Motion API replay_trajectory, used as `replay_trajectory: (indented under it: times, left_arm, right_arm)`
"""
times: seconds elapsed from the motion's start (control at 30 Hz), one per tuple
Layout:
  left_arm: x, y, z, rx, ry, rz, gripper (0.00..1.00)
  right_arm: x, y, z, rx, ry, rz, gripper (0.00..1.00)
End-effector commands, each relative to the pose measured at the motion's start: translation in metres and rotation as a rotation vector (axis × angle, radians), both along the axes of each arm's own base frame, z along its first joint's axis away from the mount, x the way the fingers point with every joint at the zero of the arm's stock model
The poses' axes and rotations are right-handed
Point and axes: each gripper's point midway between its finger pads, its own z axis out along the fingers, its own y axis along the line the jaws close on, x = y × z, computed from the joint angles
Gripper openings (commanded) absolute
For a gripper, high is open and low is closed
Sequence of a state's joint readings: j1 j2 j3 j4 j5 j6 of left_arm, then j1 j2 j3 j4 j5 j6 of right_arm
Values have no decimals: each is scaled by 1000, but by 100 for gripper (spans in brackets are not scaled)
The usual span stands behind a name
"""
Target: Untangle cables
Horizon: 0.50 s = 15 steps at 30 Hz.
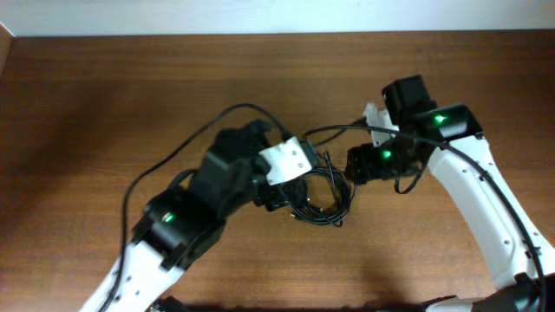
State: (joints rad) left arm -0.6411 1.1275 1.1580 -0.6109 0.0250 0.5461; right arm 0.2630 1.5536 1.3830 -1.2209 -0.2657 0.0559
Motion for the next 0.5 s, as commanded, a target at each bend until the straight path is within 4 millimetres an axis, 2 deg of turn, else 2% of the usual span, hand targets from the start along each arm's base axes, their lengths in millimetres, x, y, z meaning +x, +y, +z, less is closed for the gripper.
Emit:
replay_trajectory:
  times: [0.0,0.07,0.1,0.13,0.17,0.2,0.27,0.37,0.47]
  left_arm:
    - [-7,39,16,52,-48,138,99]
    - [-19,47,8,67,3,149,99]
    - [-22,48,2,81,29,145,99]
    - [-24,49,-1,90,40,144,99]
    - [-25,50,-2,95,45,144,99]
    - [-25,50,-3,99,50,144,99]
    - [-27,52,-7,110,63,143,99]
    - [-28,52,-7,112,65,143,99]
    - [-28,52,-7,112,65,143,99]
  right_arm:
    - [-31,0,-31,-14,92,97,76]
    - [-67,19,-50,5,162,280,79]
    - [-75,34,-51,-1,152,359,80]
    - [-81,49,-51,-2,130,423,75]
    - [-89,78,-53,3,80,534,74]
    - [-90,95,-58,-35,20,610,73]
    - [-92,111,-71,-94,-23,682,68]
    - [-90,112,-92,-129,22,686,68]
    - [-64,83,-98,-350,-61,662,69]
